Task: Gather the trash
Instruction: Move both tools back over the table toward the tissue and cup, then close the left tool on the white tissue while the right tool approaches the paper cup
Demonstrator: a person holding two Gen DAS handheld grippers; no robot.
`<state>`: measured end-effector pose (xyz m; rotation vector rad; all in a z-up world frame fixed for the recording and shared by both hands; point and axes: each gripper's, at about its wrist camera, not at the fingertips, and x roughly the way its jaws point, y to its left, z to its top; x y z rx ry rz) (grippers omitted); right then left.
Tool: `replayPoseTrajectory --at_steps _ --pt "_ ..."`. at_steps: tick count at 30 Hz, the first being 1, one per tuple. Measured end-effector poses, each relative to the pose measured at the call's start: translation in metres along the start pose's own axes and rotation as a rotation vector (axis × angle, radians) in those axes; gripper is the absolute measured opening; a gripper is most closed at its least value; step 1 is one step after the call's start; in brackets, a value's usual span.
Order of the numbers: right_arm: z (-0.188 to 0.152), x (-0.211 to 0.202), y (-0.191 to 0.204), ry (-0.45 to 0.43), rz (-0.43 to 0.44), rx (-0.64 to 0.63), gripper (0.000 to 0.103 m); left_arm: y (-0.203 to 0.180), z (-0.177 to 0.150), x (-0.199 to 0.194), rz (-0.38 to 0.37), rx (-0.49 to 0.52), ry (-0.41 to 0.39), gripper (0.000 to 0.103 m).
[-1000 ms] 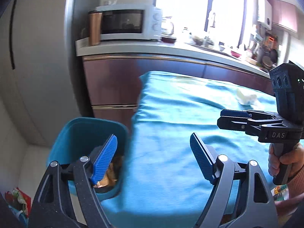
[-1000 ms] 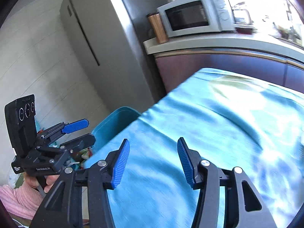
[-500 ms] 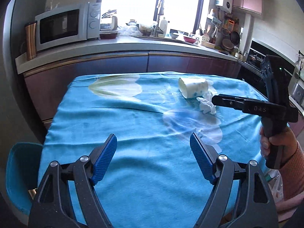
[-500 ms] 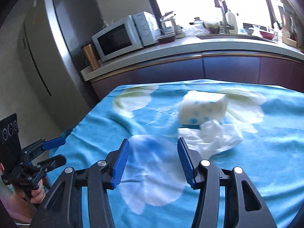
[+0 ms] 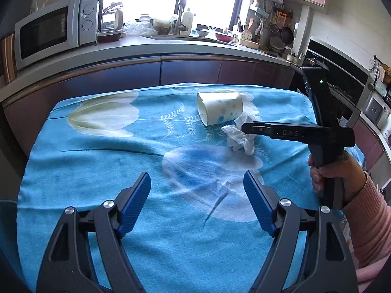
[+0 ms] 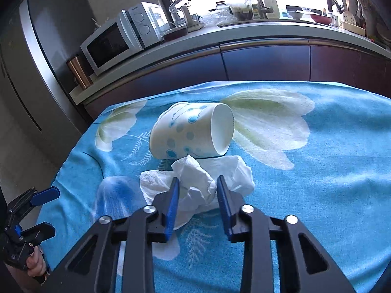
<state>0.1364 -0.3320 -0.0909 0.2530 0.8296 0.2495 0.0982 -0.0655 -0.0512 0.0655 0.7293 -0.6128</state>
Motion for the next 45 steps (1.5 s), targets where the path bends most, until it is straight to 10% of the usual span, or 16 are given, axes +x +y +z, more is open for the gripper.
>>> replayPoseTrajectory --at_steps 14,28,31,37,45 --pt "-0.013 -0.02 0.041 0.021 0.369 0.008 0.01 -0.008 0.005 0.025 -0.077 -0.004 0.044 0.077" --pt "0.022 -0.024 -0.012 -0.095 0.125 0.069 0.041 -0.005 0.008 0.061 -0.128 -0.06 0.132 0.072" --pt "0.035 -0.013 -0.024 -0.104 0.102 0.101 0.059 -0.007 0.009 0.068 -0.125 -0.057 0.153 0.056" --pt "0.052 0.014 -0.027 -0.071 0.106 0.105 0.057 -0.006 0.008 0.074 -0.127 -0.069 0.177 0.031" --pt "0.052 0.016 -0.023 -0.076 0.134 0.109 0.022 -0.007 0.005 0.068 -0.133 -0.061 0.166 0.016"
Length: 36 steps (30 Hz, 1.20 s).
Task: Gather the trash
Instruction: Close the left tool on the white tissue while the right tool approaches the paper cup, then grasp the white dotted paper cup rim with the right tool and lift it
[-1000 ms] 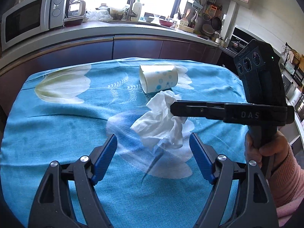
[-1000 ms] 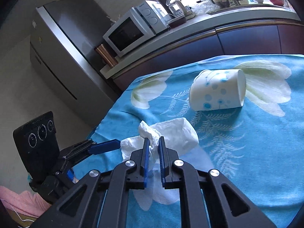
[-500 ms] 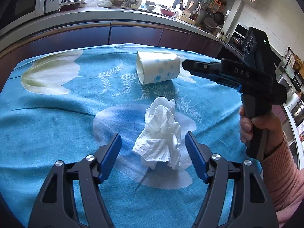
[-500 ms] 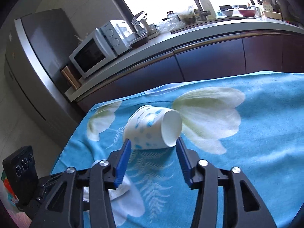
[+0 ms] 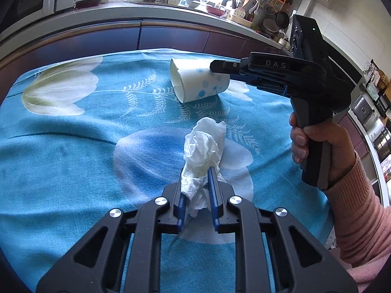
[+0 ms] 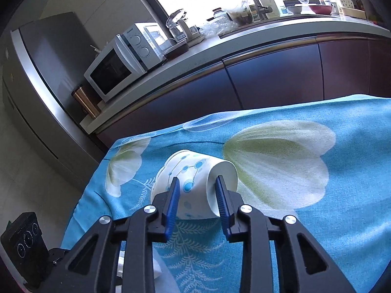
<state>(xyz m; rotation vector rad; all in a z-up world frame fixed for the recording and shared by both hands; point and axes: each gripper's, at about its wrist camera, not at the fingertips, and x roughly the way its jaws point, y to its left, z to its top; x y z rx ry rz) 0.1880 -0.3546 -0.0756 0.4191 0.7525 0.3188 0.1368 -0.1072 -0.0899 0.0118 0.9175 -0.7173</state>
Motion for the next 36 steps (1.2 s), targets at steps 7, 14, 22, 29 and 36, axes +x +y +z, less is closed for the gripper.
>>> replayPoseTrajectory --at_steps 7,14,22,29,36 --pt "-0.003 -0.011 0.004 -0.02 0.047 0.007 0.008 0.002 -0.003 -0.009 0.007 0.0 -0.022 0.011" --pt "-0.01 -0.023 0.014 -0.036 0.138 0.031 0.002 0.006 -0.008 -0.033 0.029 -0.003 -0.069 0.01" --pt "-0.021 -0.036 0.035 -0.05 0.229 0.037 0.0 0.019 -0.021 -0.063 0.071 -0.015 -0.103 0.01" --pt "-0.03 -0.044 0.056 -0.04 0.281 0.016 0.0 0.034 -0.033 -0.088 0.102 -0.034 -0.13 0.01" --pt "-0.042 -0.042 0.058 -0.012 0.304 0.038 0.0 0.044 -0.042 -0.099 0.108 -0.049 -0.144 0.01"
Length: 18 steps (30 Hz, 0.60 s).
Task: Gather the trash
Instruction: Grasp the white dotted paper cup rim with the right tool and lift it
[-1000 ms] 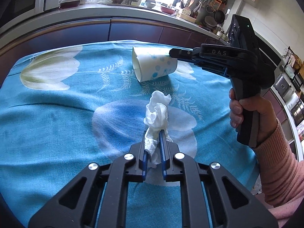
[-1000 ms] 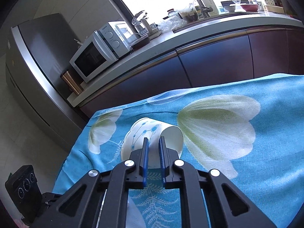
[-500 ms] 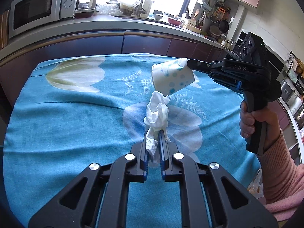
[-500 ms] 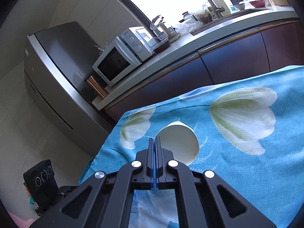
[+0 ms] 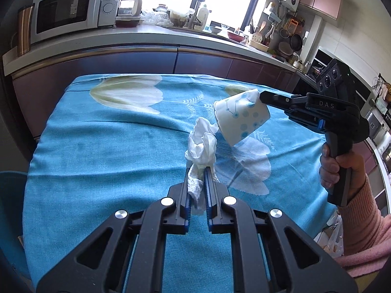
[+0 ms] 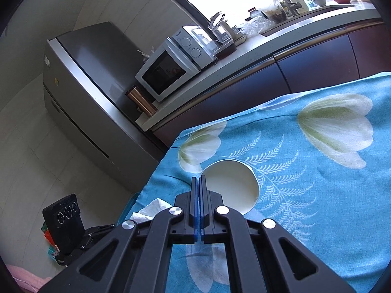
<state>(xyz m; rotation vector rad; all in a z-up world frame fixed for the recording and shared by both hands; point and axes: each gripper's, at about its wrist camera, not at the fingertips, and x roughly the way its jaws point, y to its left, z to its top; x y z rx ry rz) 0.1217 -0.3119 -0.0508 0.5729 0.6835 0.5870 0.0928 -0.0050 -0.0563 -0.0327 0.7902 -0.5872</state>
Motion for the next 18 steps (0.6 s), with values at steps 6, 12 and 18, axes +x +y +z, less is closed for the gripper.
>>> replayPoseTrajectory --at_steps 6,12,18 --pt "-0.011 -0.004 -0.003 0.003 -0.011 0.022 0.001 0.002 -0.002 -0.003 -0.01 -0.006 -0.007 0.01" --pt "-0.017 -0.014 -0.014 -0.015 -0.128 0.03 0.016 -0.001 -0.004 -0.001 -0.023 0.002 -0.005 0.01" --pt "-0.027 -0.016 -0.031 -0.009 -0.187 0.071 0.045 -0.003 -0.005 0.0 -0.028 0.006 -0.001 0.01"
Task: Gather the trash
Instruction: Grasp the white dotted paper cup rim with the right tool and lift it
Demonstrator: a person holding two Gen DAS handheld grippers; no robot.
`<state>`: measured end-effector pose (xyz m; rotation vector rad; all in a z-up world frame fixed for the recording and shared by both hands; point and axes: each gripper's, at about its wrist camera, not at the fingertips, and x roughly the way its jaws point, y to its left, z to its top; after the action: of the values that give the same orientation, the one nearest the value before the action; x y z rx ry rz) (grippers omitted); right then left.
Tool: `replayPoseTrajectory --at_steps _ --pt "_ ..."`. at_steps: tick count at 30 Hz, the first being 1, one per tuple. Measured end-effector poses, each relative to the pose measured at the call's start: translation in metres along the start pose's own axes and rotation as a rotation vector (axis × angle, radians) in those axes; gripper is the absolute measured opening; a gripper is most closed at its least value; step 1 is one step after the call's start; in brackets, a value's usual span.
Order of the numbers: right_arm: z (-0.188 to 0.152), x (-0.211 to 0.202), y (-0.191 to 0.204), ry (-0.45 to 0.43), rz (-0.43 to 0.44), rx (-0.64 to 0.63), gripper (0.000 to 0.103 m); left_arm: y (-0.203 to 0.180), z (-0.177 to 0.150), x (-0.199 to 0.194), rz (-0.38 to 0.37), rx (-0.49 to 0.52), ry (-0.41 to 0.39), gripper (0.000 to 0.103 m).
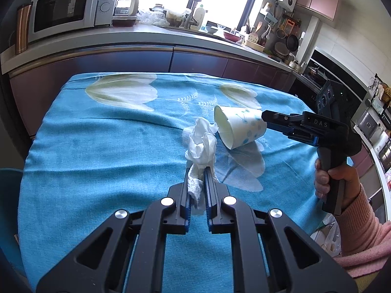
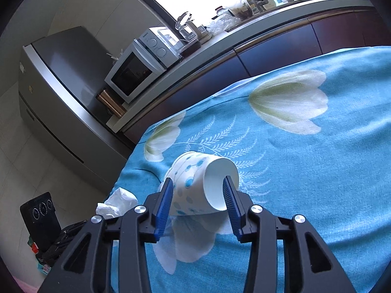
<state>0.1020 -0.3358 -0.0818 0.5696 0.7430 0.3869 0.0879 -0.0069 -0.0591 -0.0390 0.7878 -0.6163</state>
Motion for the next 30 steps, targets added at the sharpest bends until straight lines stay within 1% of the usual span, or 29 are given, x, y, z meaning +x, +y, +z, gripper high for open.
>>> replayPoseTrajectory --at_steps 2,4,5,7,8,9,10,11,12,14,20,25,30 --pt "-0.001 0.002 -0.002 0.003 -0.022 0.0 0.048 -0.001 0.0 0.001 0.0 0.002 0.001 0.01" --pt "0.002 0.005 -0.001 0.0 -0.025 -0.004 0.051 -0.001 0.0 0.001 0.001 0.0 0.003 0.01" --pt "0.003 0.007 0.0 -0.003 -0.033 -0.011 0.055 -0.001 0.0 0.002 0.001 -0.002 0.003 0.01" --pt "0.008 0.012 0.001 -0.001 -0.037 -0.014 0.056 0.0 0.0 0.003 0.001 -0.006 0.005 0.01" --pt "0.01 0.015 0.002 0.006 -0.034 -0.021 0.052 -0.001 0.0 0.003 0.001 -0.007 0.006 0.01" --pt "0.011 0.019 0.003 0.012 -0.039 -0.028 0.038 0.0 0.0 0.003 0.004 -0.007 0.007 0.01" --pt "0.012 0.023 0.003 0.024 -0.038 -0.028 0.033 0.0 0.0 0.003 0.006 -0.007 0.008 0.01" --pt "0.012 0.024 0.003 0.024 -0.025 -0.021 0.03 0.0 -0.001 0.003 0.008 -0.009 0.008 0.01" --pt "0.013 0.024 0.003 0.022 -0.021 -0.022 0.023 0.001 -0.001 0.002 0.009 -0.01 0.008 0.01" --pt "0.013 0.02 0.005 0.007 -0.009 -0.025 0.015 0.002 -0.001 0.0 0.013 -0.014 0.005 0.01" --pt "0.011 0.02 0.01 0.023 0.081 0.007 0.014 0.006 -0.001 -0.009 0.024 -0.016 -0.013 0.01" --pt "0.013 0.021 0.028 0.021 0.158 0.003 0.014 0.012 -0.005 -0.02 0.046 -0.019 -0.021 0.01" --pt "0.012 0.027 0.05 0.032 0.201 -0.025 0.014 0.021 -0.01 -0.033 0.069 -0.033 -0.031 0.01"
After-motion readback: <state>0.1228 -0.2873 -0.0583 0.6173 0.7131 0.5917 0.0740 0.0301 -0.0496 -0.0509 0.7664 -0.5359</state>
